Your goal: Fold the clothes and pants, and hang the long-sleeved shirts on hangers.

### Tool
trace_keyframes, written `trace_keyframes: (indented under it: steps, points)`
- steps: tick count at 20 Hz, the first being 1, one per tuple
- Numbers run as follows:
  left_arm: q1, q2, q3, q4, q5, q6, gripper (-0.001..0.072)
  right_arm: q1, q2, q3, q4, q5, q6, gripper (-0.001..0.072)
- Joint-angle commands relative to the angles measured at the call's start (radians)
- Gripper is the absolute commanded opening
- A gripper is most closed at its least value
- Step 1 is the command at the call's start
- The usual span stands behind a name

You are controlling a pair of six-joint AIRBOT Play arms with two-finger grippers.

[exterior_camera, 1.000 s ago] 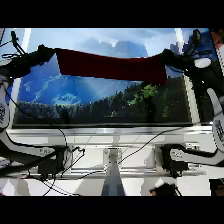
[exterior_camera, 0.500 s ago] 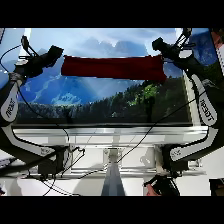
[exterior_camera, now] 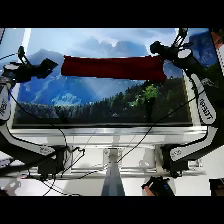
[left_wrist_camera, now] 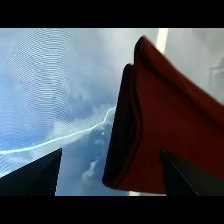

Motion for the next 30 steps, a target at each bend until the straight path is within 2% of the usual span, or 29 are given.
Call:
trace_keyframes:
  steps: [1, 5, 6, 7, 8, 9, 10, 12, 13, 15, 18, 20, 23, 26, 28, 30]
  points:
    - [-0.043, -0.051, 0.014, 0.050, -0.027, -0.018, 0.0694, 0.023, 0.000, 0.002, -0.099, 0.005, -0.008, 0.0607]
    - [-0.121, -0.112, 0.071, 0.049, -0.041, -0.017, 0.0693, 0.087, 0.000, 0.002, -0.138, 0.000, -0.008, 0.0607]
    - [-0.140, -0.117, 0.088, 0.049, -0.039, -0.017, 0.0632, 0.106, 0.000, 0.002, -0.140, 0.000, -0.008, 0.0605]
    - [-0.157, -0.118, 0.103, 0.050, -0.040, -0.017, 0.0403, 0.126, 0.000, 0.002, -0.148, 0.000, -0.008, 0.0593]
    - [-0.169, -0.118, 0.120, 0.050, -0.042, -0.003, 0.0068, 0.146, 0.000, 0.002, -0.156, 0.001, -0.008, 0.0519]
    - [-0.177, -0.117, 0.142, 0.050, -0.063, 0.005, 0.0011, 0.164, 0.000, 0.002, -0.157, 0.001, -0.008, 0.0427]
    - [-0.181, -0.114, 0.167, 0.051, -0.096, 0.005, 0.0011, 0.183, 0.000, 0.008, -0.158, 0.011, -0.008, 0.0281]
    - [-0.182, -0.089, 0.238, 0.133, -0.201, 0.005, 0.0010, 0.223, 0.000, 0.035, -0.181, 0.047, -0.008, 0.0084]
    - [-0.182, -0.062, 0.275, 0.205, -0.275, 0.004, 0.0010, 0.242, 0.000, 0.054, -0.188, 0.072, -0.007, 0.0012]
    - [-0.182, 0.013, 0.322, 0.330, -0.421, -0.001, 0.0010, 0.286, -0.002, 0.097, -0.194, 0.161, -0.006, 0.0011]
    - [-0.189, 0.165, 0.326, 0.341, -0.632, -0.039, 0.0010, 0.360, -0.006, 0.121, -0.211, 0.263, 0.006, 0.0009]
    - [-0.206, 0.267, 0.326, 0.341, -0.724, -0.051, 0.0010, 0.423, -0.017, 0.121, -0.210, 0.274, 0.069, 0.0009]
    - [-0.220, 0.393, 0.326, 0.340, -0.732, -0.057, 0.0010, 0.547, -0.042, 0.121, -0.197, 0.317, 0.133, 0.0009]
    - [-0.220, 0.473, 0.326, 0.293, -0.732, -0.138, 0.0011, 0.692, -0.068, 0.132, -0.196, 0.259, 0.159, 0.0009]
    - [-0.220, 0.501, 0.326, 0.296, -0.732, -0.137, 0.0011, 0.769, -0.076, 0.165, -0.195, 0.311, 0.214, 0.0009]
    - [-0.218, 0.501, 0.325, 0.296, -0.732, -0.137, 0.0011, 0.826, -0.075, 0.198, -0.197, 0.346, 0.211, 0.0009]
